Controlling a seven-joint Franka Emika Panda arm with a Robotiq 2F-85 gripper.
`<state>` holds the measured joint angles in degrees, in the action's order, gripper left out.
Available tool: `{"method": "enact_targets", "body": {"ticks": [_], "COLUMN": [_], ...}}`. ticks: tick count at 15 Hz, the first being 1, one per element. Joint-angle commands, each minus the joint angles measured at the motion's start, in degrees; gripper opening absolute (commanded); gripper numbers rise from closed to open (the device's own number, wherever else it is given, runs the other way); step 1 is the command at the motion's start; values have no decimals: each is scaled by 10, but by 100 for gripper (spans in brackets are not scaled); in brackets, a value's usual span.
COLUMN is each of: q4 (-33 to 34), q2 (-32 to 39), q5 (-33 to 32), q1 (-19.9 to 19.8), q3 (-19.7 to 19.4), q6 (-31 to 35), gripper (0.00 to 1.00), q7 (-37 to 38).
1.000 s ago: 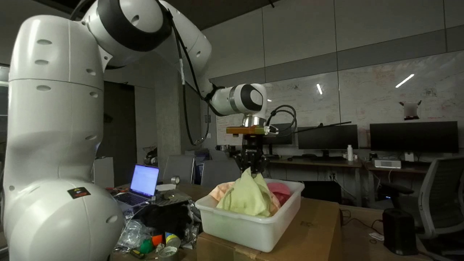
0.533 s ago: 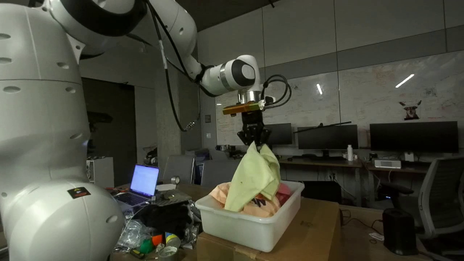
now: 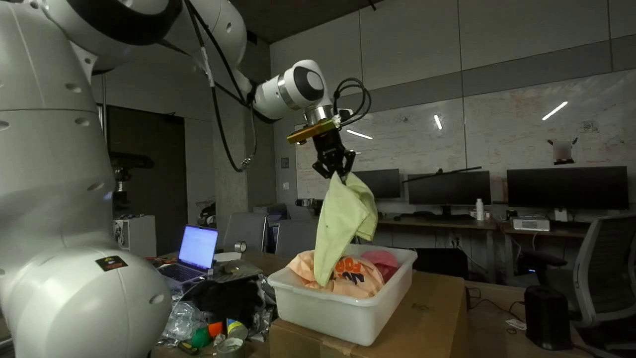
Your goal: Remove the green towel and the peach and pink shirts from the basket respectively
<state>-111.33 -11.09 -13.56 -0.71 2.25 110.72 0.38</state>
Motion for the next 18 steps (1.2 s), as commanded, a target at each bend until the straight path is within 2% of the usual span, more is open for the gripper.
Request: {"method": "enact_targets", "body": {"ticks": [1,11,14,18], "q4": [9,42,45,51], "q2": [-11,10,15,23], "q5": [-57,-75,-72,-65], "q1": [28,113,130,142], "q3": [40,129,142,146], "q6": [-13,-66,-79,-64], "gripper": [5,5,5,5], "q7": [17,-9,-30,-48]}}
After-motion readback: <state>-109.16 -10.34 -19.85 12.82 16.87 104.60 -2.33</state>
